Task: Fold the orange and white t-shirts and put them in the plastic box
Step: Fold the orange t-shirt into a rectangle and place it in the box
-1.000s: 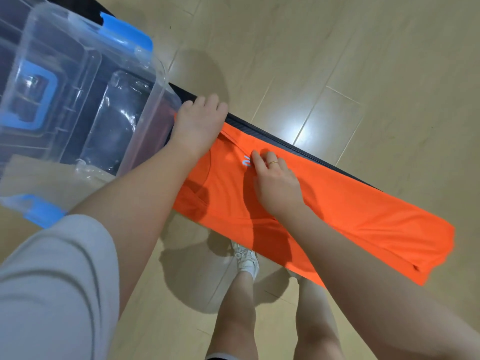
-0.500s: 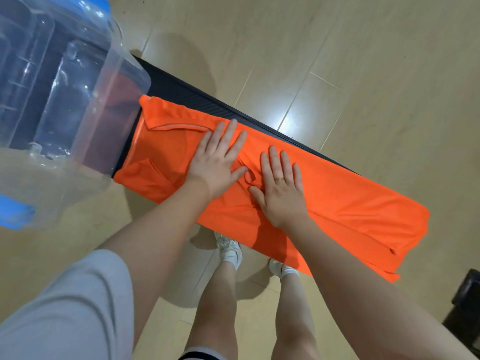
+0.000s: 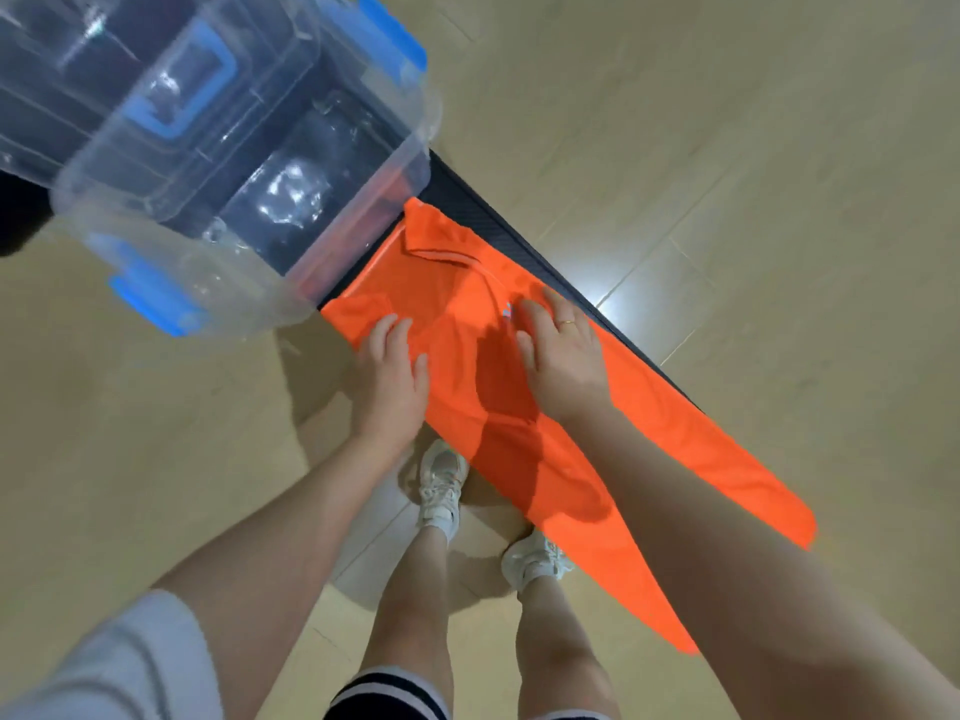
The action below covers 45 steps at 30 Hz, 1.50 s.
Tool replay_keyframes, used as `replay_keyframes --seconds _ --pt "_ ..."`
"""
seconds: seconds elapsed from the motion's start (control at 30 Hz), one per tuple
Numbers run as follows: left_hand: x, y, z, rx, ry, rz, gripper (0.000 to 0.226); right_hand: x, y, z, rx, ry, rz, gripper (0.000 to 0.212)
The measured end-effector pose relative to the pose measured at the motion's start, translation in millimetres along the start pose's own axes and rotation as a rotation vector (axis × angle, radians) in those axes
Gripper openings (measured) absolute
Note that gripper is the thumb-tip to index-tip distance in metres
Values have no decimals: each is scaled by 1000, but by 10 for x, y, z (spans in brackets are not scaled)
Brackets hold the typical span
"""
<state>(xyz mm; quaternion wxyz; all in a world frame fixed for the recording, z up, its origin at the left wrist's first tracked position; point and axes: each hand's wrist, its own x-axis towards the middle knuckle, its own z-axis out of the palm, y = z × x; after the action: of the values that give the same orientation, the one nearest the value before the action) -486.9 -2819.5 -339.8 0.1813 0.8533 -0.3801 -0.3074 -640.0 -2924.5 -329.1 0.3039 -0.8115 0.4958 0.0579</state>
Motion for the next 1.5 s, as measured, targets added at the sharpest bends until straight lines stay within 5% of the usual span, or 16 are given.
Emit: replay_keyframes --seconds 0.2,0.33,0.47,0.67,0.83,1.0,1.1,1.33,1.5 --pt "262 -231 -76 -463 319 -686 45 880 -492 92 178 36 -73 39" --pt "597 -364 0 -710 418 -771 19 1324 -659 225 215 57 6 26" --pt "745 -491 19 -813 461 -855 20 1593 -783 378 204 52 67 29" --pt "594 -384 -114 -763 357 -686 27 1637 -793 302 134 -11 112 20" --pt "151 -149 -448 -886 72 -352 20 1261 -637 -139 430 32 63 13" --pt "-61 118 -808 -911 -51 -187 25 944 -571 -691 638 -105 33 5" --pt "-14 245 -1063 -859 -29 -116 26 923 -726 -980 634 -136 1 24" --pt "150 286 -1405 -727 195 -123 25 1154 -1210 -1215 641 2 -44 17" --pt "19 378 -1284 -663 144 -85 30 1060 -1056 -1193 611 1 -8 22"
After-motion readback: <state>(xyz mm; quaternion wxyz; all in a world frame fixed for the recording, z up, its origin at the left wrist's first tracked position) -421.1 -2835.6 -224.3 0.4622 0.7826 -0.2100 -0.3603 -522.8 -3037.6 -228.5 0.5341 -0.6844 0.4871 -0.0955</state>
